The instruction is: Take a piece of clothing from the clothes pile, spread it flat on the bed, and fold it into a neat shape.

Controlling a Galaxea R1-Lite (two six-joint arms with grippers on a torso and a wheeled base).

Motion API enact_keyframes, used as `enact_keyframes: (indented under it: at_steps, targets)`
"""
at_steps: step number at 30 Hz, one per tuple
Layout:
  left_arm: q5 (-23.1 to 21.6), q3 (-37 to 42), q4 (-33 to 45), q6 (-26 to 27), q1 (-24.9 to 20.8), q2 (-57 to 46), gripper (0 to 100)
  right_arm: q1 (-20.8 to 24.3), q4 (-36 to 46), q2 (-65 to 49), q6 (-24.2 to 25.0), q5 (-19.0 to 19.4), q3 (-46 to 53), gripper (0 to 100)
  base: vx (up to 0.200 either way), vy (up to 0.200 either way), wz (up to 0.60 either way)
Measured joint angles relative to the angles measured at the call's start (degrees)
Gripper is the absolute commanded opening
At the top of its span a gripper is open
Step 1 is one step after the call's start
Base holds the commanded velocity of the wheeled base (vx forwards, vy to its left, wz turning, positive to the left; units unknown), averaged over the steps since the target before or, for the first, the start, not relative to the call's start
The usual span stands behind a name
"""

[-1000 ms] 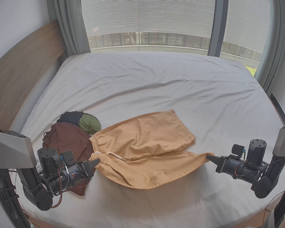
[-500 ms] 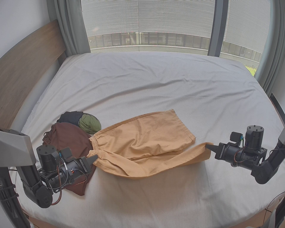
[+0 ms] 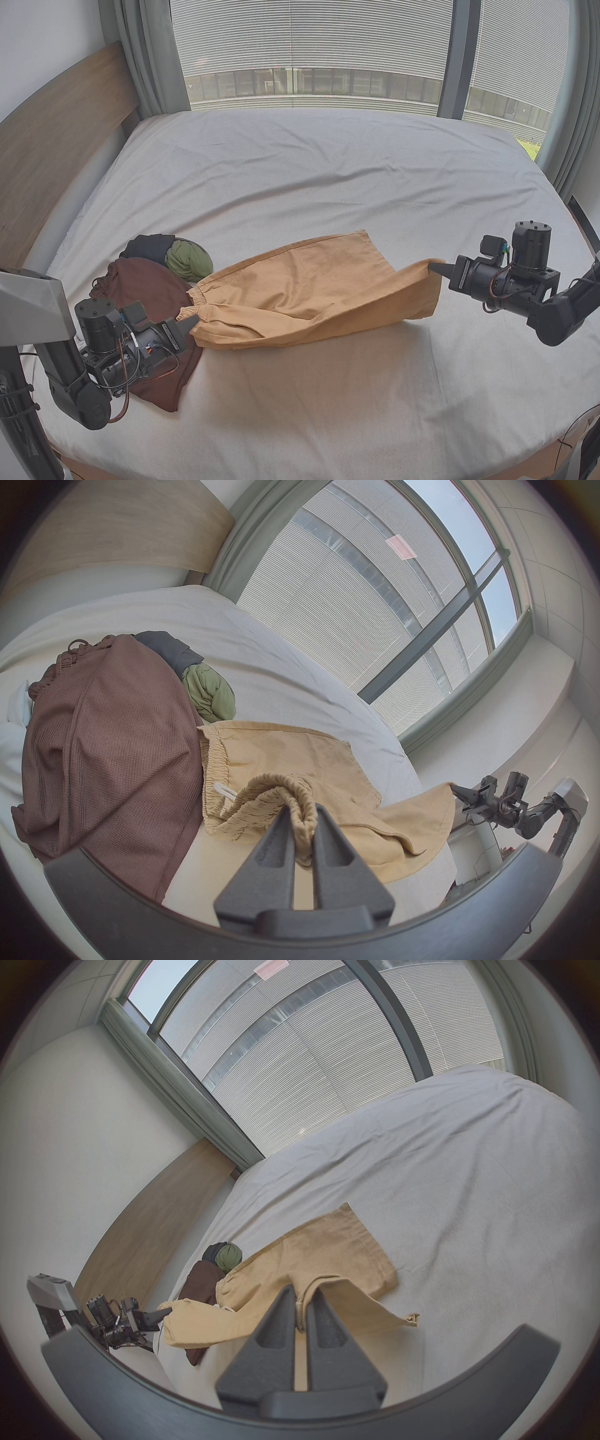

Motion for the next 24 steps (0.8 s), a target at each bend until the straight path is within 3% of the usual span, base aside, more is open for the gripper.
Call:
enact_keyframes:
  at_steps: [24]
  targets:
    - [3.1, -4.6, 0.0, -3.3, 1.7, 2.1, 0, -0.4, 13.9, 8.6, 0.0, 0.6, -23.4, 0, 0.0, 0.0, 0.0]
